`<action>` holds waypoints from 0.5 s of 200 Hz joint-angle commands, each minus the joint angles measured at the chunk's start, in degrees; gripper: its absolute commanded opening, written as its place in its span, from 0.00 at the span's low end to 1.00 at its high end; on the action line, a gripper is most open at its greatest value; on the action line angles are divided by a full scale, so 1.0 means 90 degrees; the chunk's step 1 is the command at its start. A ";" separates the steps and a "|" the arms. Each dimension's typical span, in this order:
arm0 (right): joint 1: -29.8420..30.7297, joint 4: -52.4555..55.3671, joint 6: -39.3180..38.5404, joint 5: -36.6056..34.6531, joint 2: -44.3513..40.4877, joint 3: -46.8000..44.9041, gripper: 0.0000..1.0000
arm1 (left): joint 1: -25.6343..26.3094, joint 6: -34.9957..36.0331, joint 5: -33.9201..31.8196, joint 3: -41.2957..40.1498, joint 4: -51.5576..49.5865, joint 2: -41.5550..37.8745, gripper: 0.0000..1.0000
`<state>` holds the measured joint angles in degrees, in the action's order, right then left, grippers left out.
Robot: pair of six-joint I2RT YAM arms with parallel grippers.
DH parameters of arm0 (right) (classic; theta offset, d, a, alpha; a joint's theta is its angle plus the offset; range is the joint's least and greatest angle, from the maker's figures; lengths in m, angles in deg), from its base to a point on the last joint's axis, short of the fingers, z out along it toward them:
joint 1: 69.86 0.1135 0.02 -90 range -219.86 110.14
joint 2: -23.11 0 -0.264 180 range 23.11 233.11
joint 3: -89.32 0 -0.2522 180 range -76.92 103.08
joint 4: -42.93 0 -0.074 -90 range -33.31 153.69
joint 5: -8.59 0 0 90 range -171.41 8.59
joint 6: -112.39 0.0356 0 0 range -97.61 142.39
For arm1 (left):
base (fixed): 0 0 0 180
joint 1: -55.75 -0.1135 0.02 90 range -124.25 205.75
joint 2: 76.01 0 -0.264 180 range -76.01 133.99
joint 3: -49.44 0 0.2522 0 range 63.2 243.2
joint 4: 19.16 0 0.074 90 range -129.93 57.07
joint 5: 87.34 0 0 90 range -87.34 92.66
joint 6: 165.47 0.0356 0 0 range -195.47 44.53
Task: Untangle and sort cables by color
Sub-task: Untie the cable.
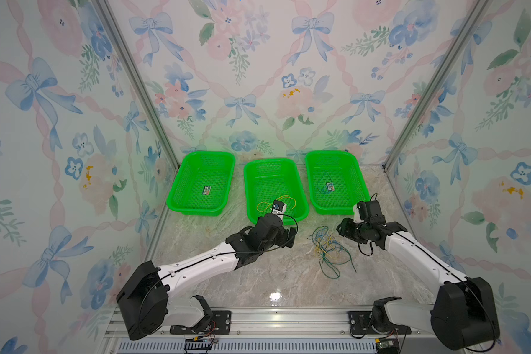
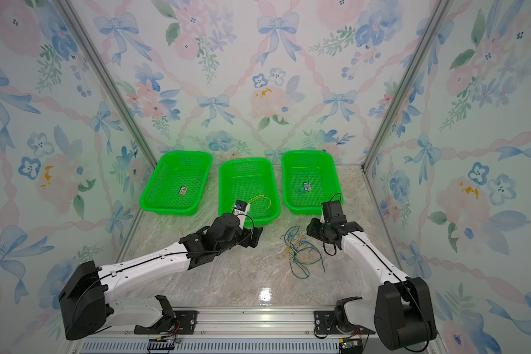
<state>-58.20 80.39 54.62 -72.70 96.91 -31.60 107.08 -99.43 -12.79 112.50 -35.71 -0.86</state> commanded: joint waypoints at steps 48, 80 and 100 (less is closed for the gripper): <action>0.0071 -0.0855 0.0306 0.0683 0.0957 0.0055 0.35 | 0.0055 0.0093 -0.0214 0.0115 0.0069 -0.0011 0.98; 0.0145 -0.0709 0.0268 0.0645 0.1067 0.0178 0.20 | 0.0095 0.0121 -0.0232 0.0191 0.0067 0.0111 0.98; 0.0168 -0.0627 0.0303 0.0670 0.1003 0.0174 0.14 | 0.0130 0.0126 -0.0218 0.0254 0.0067 0.0230 0.98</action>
<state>-57.41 73.99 57.33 -67.47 105.89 -31.42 107.70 -99.43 -14.07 112.84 -35.60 -0.40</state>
